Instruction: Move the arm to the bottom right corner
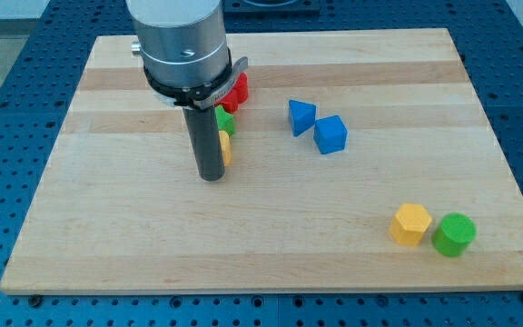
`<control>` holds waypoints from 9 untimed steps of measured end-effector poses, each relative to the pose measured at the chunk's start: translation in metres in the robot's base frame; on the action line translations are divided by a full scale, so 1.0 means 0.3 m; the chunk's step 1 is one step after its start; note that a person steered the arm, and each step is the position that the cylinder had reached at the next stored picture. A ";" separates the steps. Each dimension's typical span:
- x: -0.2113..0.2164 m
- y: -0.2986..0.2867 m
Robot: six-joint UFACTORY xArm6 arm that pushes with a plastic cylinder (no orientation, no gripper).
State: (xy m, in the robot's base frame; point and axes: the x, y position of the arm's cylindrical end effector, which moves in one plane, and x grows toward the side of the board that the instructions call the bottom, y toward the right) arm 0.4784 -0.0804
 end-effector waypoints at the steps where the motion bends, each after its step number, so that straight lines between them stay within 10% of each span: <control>1: 0.002 0.000; 4: 0.250 0.245; 7: 0.129 0.984; 9: 0.392 1.274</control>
State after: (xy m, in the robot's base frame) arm 0.5961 0.3018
